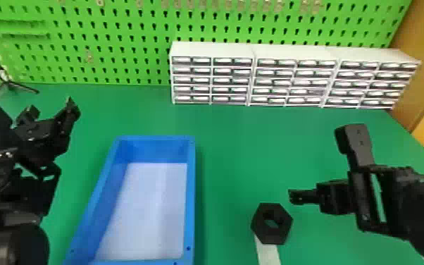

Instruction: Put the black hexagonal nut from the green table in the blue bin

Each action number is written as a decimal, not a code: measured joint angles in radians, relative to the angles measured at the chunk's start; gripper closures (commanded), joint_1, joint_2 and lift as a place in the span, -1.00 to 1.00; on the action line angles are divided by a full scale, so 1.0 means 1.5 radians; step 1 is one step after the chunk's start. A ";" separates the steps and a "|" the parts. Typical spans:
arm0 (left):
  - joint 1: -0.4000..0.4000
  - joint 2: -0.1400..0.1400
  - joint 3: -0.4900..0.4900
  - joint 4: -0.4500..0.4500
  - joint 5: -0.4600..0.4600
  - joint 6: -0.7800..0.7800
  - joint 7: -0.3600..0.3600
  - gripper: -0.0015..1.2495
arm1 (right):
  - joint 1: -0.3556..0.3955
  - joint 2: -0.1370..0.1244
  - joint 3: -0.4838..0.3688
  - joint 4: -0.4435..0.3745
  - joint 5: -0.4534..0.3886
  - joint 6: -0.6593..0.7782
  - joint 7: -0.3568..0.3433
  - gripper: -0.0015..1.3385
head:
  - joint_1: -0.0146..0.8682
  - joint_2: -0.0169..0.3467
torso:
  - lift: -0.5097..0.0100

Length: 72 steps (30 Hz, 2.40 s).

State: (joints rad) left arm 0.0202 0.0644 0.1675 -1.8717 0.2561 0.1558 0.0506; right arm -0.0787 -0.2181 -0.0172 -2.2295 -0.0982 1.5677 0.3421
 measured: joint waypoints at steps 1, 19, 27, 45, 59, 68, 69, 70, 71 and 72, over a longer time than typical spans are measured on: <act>-0.001 0.000 0.000 0.000 0.000 0.000 0.000 -0.31 | -0.002 0.000 0.001 0.003 0.000 0.000 0.000 -0.53 | 0.60 -0.86 | 0.59; -0.008 0.000 -0.008 0.006 0.000 0.000 0.000 -0.31 | -0.039 -0.005 0.041 0.091 -0.004 0.000 0.000 -0.53 | 0.60 -0.86 | 0.59; -0.009 0.000 -0.009 0.007 0.000 0.000 0.000 -0.31 | -0.049 -0.004 0.055 0.116 -0.008 0.000 0.000 -0.53 | 0.60 -0.86 | 0.59; -0.010 0.001 -0.009 0.008 0.001 0.000 0.000 -0.31 | -0.050 -0.005 0.064 0.145 -0.009 0.000 0.000 -0.53 | 0.60 -0.86 | 0.59; -0.011 0.001 -0.009 0.008 0.002 0.000 0.000 -0.31 | -0.050 -0.008 0.068 0.163 -0.014 0.000 0.000 -0.53 | 0.60 -0.86 | 0.59; -0.010 0.001 -0.008 0.010 0.008 0.000 0.000 -0.31 | -0.049 -0.009 0.072 0.173 -0.015 0.000 0.000 -0.53 | 0.60 -0.86 | 0.59; -0.010 0.001 -0.008 0.010 0.008 0.000 0.000 -0.31 | -0.048 -0.009 0.073 0.174 -0.015 0.000 0.000 -0.53 | 0.60 -0.86 | 0.59; -0.010 0.001 -0.008 0.010 0.008 0.000 0.000 -0.31 | -0.048 -0.010 0.073 0.175 -0.015 0.000 0.000 -0.53 | 0.60 -0.86 | 0.59; -0.010 0.001 -0.008 0.010 0.008 0.000 0.000 -0.31 | -0.048 -0.010 0.073 0.175 -0.015 0.000 0.000 -0.53 | 0.60 -0.86 | 0.59; -0.010 0.001 -0.008 0.010 0.008 -0.001 0.000 -0.31 | -0.047 -0.010 0.074 0.176 -0.015 0.000 0.000 -0.53 | 0.60 -0.86 | 0.59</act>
State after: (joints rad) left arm 0.0058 0.0655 0.1555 -1.8562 0.2688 0.1550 0.0505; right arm -0.1498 -0.2331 0.0934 -1.9649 -0.1212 1.5677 0.3421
